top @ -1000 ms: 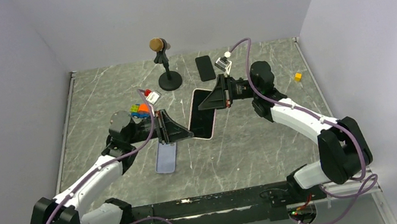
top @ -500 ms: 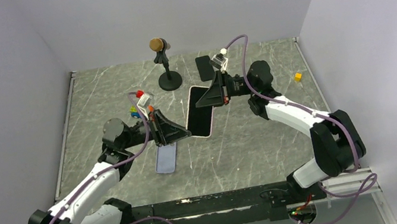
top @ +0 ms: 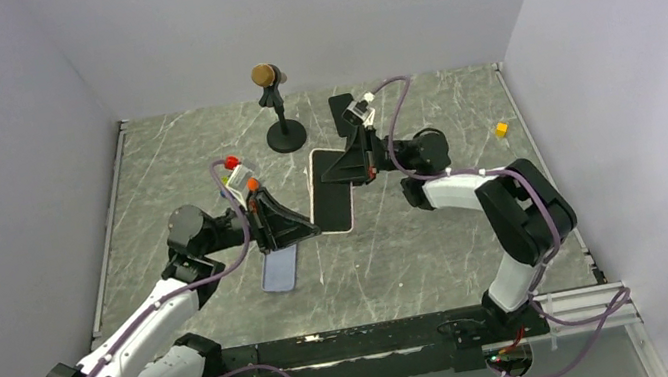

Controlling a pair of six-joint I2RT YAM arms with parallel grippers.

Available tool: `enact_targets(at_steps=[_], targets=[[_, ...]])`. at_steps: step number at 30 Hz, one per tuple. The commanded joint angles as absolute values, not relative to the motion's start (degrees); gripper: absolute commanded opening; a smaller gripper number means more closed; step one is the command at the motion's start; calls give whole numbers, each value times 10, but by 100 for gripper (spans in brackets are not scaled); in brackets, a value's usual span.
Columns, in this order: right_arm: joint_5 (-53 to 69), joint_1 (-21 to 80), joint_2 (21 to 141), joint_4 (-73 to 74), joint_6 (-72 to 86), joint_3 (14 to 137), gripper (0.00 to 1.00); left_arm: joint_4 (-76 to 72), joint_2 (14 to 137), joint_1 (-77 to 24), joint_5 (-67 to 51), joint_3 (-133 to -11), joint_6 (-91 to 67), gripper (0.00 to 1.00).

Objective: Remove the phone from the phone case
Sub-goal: Remove the phone case from the phone.

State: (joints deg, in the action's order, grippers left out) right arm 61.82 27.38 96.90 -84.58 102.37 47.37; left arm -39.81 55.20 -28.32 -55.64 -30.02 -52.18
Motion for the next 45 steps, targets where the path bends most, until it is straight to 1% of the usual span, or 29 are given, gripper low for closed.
enact_targets(at_steps=[1,4,9,12,15,18,19,22,24,25,26,28,29,30,32,33,34,35,37,39,43,45], targets=[[577,339,1011,-847,1117,460,0,-638,527,-304,-564,-321,-416,0],[565,345,1026,-887,1144,461,0,-615,519,-304,-554,-316,-397,0],[557,354,1028,-895,1149,464,0,-555,499,-304,-510,-305,-356,0],[552,356,1025,-904,1156,461,0,-459,489,-305,-459,-312,-317,0],[548,354,1006,-876,1121,456,0,-387,486,-305,-416,-323,-296,0],[538,333,978,-839,1070,446,0,-345,481,-305,-417,-325,-301,0],[537,323,966,-820,1049,442,0,-341,478,-305,-427,-321,-312,7],[527,289,940,-788,1015,431,0,-358,452,-305,-453,-287,-364,59],[524,278,932,-775,1001,433,0,-379,422,-305,-452,-259,-388,85],[525,276,929,-764,993,437,0,-383,410,-306,-449,-251,-395,93],[524,276,926,-752,983,443,0,-381,399,-306,-444,-247,-398,94],[521,276,922,-735,969,454,0,-361,395,-307,-442,-254,-395,94],[520,276,921,-731,965,457,0,-347,400,-308,-440,-262,-390,91],[518,276,919,-730,962,458,0,-329,408,-308,-436,-271,-383,87],[513,277,917,-731,956,463,0,-268,428,-308,-414,-293,-362,68],[509,277,915,-734,956,464,0,-240,439,-308,-398,-304,-353,62],[507,277,915,-739,958,464,0,-218,449,-308,-385,-313,-349,61],[506,277,915,-745,960,464,0,-212,458,-308,-377,-317,-353,62],[503,277,913,-742,955,465,0,-231,472,-308,-370,-312,-376,71],[499,277,907,-730,942,463,0,-287,487,-308,-384,-296,-412,74],[491,276,900,-709,928,460,0,-358,503,-321,-415,-282,-454,72],[491,276,903,-712,929,461,0,-347,503,-334,-412,-288,-443,67]])
